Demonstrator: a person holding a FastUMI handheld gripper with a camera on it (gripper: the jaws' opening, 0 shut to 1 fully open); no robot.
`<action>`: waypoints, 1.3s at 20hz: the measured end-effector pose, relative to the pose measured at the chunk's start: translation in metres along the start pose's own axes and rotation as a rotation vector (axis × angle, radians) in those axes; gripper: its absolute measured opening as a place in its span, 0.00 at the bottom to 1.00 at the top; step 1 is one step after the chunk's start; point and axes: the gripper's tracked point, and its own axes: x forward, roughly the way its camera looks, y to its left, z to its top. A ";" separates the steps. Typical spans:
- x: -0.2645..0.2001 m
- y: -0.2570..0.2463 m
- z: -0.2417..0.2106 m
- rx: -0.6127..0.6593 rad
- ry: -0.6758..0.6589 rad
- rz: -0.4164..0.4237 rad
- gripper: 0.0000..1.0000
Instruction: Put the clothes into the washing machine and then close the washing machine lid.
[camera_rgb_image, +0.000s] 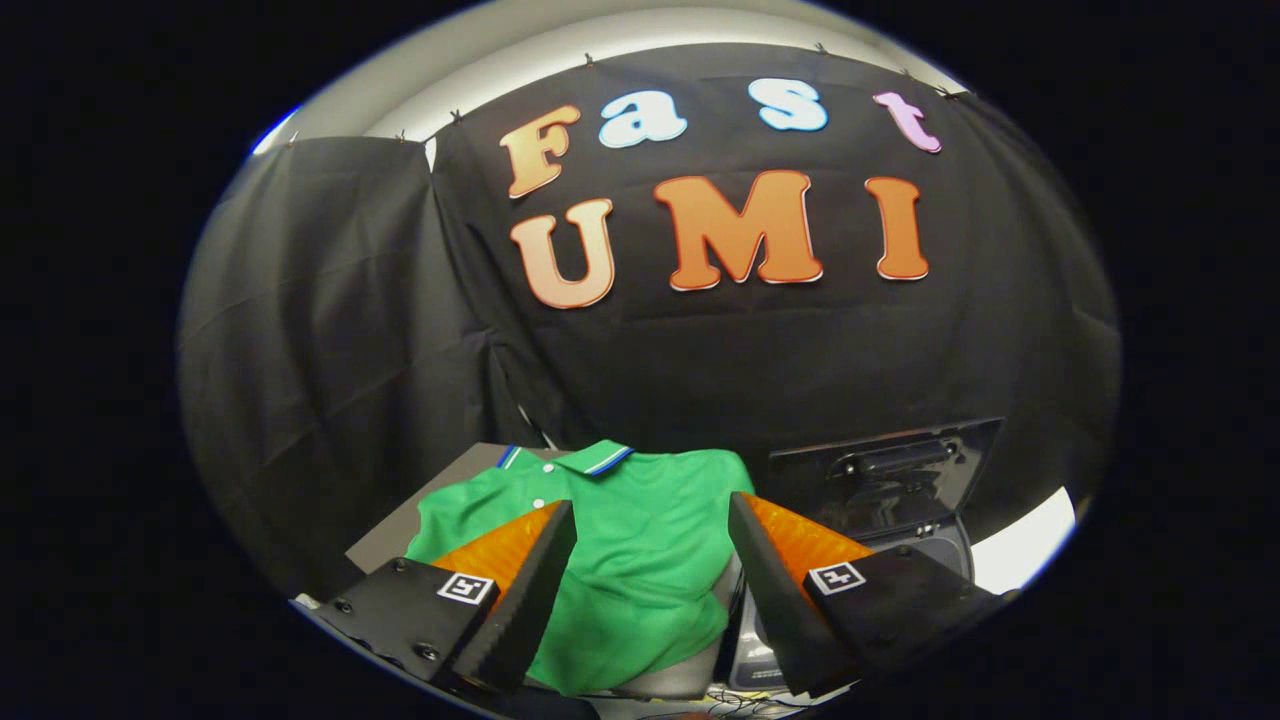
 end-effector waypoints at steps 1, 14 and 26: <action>0.004 0.008 -0.006 -0.001 0.016 0.013 0.99; 0.044 0.077 -0.076 -0.125 0.172 0.092 0.99; 0.052 0.070 -0.096 -0.172 0.212 0.034 1.00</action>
